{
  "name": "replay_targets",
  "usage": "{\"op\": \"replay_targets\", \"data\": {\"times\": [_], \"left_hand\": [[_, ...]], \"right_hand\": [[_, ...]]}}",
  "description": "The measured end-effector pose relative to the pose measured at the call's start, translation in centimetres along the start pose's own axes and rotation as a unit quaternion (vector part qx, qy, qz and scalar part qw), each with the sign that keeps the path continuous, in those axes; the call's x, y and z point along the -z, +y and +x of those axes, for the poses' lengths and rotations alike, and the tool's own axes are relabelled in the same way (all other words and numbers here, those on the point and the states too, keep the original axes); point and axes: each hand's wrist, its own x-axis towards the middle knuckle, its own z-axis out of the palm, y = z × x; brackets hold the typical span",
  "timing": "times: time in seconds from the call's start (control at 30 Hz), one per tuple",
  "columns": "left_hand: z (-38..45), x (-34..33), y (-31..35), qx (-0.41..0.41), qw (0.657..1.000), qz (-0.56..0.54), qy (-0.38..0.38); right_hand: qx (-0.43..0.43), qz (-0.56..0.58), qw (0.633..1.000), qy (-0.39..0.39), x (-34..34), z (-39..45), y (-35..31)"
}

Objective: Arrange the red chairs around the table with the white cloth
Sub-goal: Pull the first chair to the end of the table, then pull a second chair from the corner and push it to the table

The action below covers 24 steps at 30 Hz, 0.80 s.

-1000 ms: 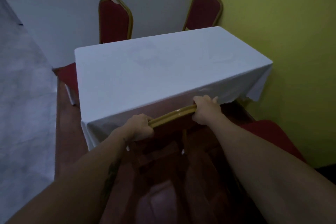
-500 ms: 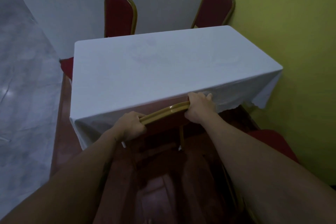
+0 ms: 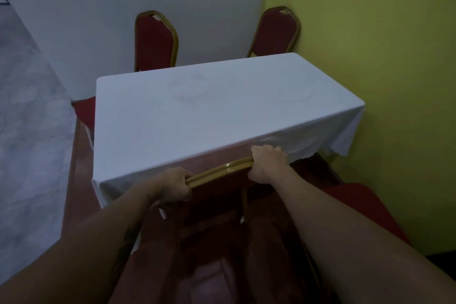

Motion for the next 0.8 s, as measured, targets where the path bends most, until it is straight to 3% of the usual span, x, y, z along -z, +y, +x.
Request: {"op": "replay_targets", "data": {"times": [0.13,0.2,0.33,0.43,0.57,0.8], "left_hand": [[0.4,1.4,2.2,-0.015,0.997,0.066,-0.044],[0.6,1.8,4.6,-0.061,0.996,0.057,-0.027],[0.5,0.0,13.5,-0.193,0.979,-0.003,0.067],[0.3,-3.8,20.4,-0.306,0.945,0.014,0.112],[-0.6,-10.7,28.2,-0.387,0.921,0.026,0.032],[-2.6,-23.1,38.6,-0.433,0.889,0.052,-0.142]], "right_hand": [[0.025,0.176,0.984,-0.016,1.3,-1.6,3.5],[0.013,0.222,0.975,-0.002,2.1,-3.6,6.2],[-0.086,0.202,0.975,0.022,2.1,-8.9,14.6],[-0.195,0.200,0.960,0.016,1.6,-14.4,21.8],[-0.334,0.182,0.925,-0.018,0.2,-22.9,30.2],[-0.447,0.079,0.890,-0.051,-2.1,-35.4,41.2]]}}
